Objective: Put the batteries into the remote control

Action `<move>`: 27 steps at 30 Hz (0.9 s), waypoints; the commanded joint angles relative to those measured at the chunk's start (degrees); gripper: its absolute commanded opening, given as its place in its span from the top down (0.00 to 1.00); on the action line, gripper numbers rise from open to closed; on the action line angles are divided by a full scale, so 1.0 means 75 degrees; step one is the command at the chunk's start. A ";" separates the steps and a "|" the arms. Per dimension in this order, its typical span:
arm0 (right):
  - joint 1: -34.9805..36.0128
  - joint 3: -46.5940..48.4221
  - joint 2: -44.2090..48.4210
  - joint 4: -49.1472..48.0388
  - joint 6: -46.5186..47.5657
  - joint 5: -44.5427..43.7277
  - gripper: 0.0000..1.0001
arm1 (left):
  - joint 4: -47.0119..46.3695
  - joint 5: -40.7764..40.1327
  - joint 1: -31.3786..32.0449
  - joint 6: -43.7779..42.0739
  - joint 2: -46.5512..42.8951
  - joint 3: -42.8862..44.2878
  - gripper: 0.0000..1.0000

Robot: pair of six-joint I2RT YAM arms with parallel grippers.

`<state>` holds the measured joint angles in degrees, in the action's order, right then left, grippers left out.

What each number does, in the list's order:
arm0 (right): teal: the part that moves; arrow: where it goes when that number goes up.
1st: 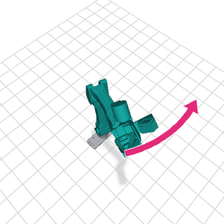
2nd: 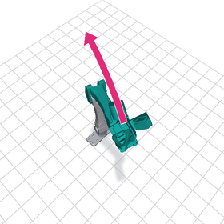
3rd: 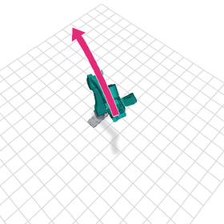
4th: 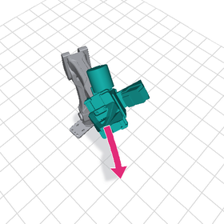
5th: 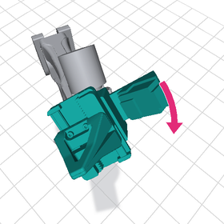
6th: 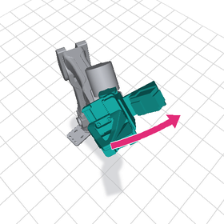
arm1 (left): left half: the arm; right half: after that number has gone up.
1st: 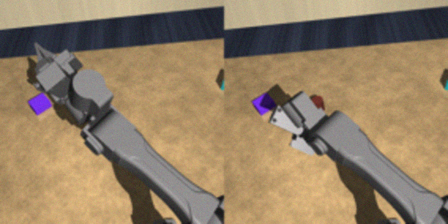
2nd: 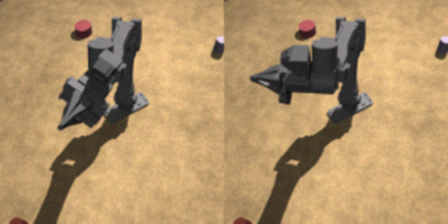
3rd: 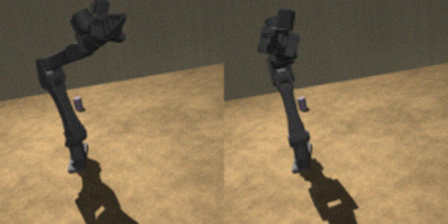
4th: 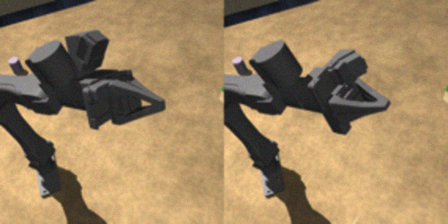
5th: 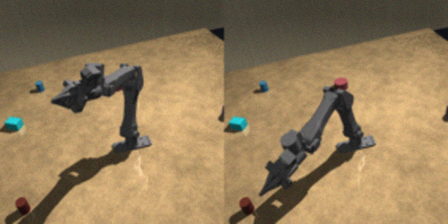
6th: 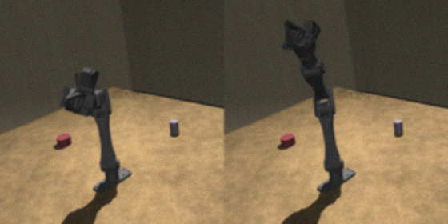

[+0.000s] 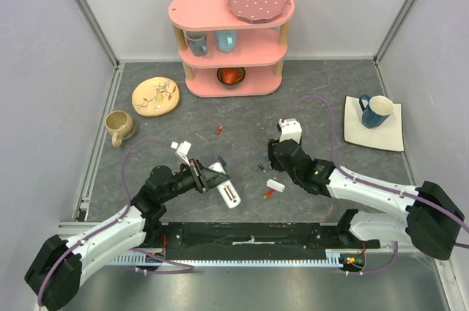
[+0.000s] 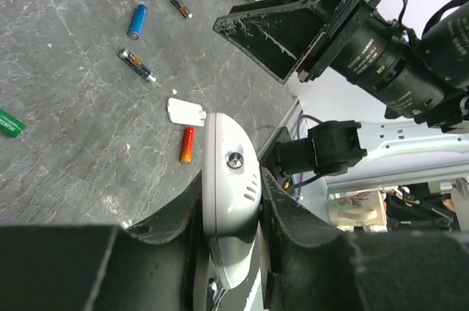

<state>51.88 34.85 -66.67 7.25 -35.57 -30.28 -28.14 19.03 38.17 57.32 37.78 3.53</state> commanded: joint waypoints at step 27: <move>-0.1198 0.0332 -0.0039 -0.0369 -0.0018 0.0931 0.30 | -0.4474 0.1717 -0.0719 0.0724 0.1092 -0.0471 0.98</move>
<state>44.47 31.83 -64.79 1.10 -37.98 -22.61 -58.87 33.01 33.08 60.73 47.88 3.05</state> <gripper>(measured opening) 0.698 0.330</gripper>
